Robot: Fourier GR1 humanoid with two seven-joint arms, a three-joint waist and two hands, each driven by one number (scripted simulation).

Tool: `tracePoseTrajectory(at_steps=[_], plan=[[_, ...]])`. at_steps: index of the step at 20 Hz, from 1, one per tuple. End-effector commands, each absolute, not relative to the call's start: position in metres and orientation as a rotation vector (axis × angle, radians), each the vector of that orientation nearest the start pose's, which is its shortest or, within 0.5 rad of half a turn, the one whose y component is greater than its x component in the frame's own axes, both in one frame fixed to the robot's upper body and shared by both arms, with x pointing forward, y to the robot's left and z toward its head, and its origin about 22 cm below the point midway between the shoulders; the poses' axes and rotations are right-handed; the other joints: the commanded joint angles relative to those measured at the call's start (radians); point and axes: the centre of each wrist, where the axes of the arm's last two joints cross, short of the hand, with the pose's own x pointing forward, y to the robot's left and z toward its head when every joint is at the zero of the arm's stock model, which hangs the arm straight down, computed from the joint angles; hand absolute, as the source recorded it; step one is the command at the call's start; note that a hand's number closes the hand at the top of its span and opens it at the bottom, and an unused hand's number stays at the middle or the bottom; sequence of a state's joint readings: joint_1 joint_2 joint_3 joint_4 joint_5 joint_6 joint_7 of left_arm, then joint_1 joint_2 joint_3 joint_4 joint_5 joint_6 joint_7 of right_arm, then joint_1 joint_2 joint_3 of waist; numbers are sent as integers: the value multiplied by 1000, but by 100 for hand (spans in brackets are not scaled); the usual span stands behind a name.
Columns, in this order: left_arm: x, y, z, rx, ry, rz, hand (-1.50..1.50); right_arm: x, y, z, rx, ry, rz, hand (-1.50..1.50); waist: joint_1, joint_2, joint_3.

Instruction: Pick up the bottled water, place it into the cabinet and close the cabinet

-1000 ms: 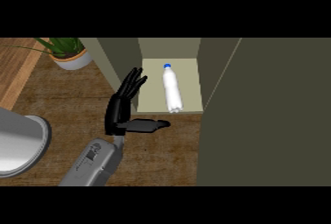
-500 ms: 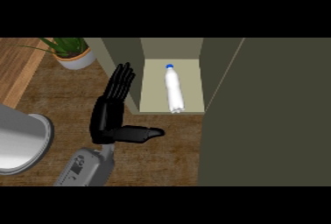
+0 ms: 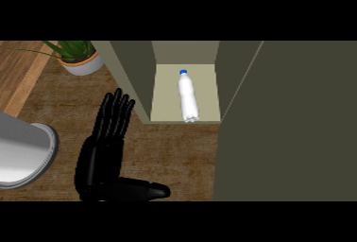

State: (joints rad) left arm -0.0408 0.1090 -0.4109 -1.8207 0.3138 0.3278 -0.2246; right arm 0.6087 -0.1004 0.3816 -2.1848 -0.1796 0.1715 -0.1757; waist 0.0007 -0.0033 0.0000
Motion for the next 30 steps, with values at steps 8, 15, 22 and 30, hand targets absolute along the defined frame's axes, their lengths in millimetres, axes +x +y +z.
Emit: tracePoseTrajectory(at_steps=[8,15,22,30], plan=[[150,178,76,-411,-1945,173,-150,93,-204,60,525,-1658,409,150,11,-1,-1],[119,231,74,-307,-1983,197,-150,87,-183,83,638,-1654,563,150,21,-1,-2],[94,252,90,-286,-2004,231,-150,84,-161,95,646,-1688,654,150,22,-2,-2],[82,283,100,-322,-1985,208,-150,89,-138,108,670,-1665,620,150,55,0,-4]])
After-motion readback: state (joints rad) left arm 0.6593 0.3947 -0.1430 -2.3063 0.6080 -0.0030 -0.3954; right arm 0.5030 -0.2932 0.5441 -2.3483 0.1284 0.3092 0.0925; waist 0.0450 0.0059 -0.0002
